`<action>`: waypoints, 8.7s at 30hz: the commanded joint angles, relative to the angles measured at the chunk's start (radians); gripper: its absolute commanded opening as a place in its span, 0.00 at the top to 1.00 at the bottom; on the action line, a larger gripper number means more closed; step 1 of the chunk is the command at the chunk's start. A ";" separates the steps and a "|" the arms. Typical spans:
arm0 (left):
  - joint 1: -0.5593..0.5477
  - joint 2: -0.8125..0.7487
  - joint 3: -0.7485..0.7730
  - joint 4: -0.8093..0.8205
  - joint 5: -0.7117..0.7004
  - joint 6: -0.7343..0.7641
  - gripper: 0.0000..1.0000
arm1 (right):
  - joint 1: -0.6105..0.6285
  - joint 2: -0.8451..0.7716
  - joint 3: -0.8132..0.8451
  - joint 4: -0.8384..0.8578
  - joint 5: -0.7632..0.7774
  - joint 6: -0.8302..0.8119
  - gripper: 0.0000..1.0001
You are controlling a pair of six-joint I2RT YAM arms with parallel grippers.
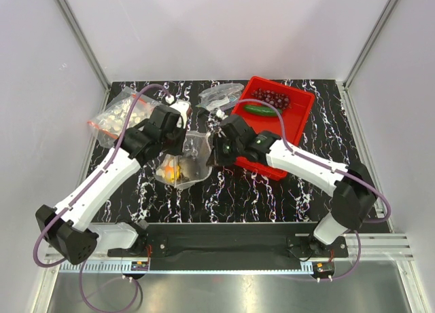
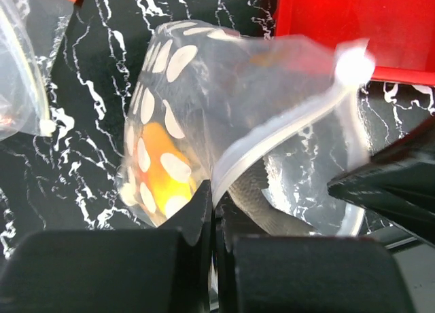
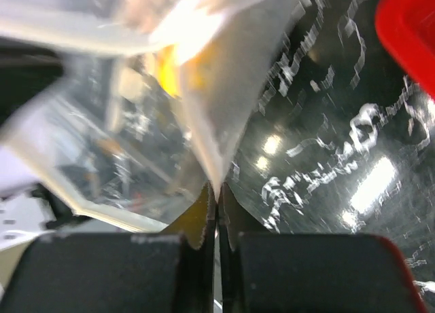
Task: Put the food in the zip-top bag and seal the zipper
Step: Adjust the zipper food storage bag at the center of the board, then pick up the fake vegetable from the bin, then place the fake vegetable in the zipper food storage bag, then pick up the fake fruit from the bin.
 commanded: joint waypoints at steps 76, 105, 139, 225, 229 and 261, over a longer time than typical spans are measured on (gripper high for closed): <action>0.006 -0.024 -0.024 0.037 -0.120 -0.008 1.00 | -0.622 0.653 0.397 0.272 0.655 0.656 0.27; 0.006 0.012 0.011 0.030 -0.051 -0.003 1.00 | -0.237 -0.418 -0.507 0.820 0.525 -0.193 0.90; 0.006 0.184 0.258 -0.085 0.210 -0.094 1.00 | 0.089 -0.620 -0.553 0.998 0.497 -0.574 0.94; 0.015 -0.009 0.020 0.068 0.033 -0.006 1.00 | -0.775 0.657 0.468 0.485 0.305 0.406 0.04; 0.015 -0.006 0.019 0.067 0.022 -0.005 1.00 | -0.776 0.746 0.542 0.459 0.342 0.466 0.02; 0.012 0.029 0.111 0.015 0.012 -0.014 1.00 | -0.638 0.196 0.096 0.807 0.359 -0.020 1.00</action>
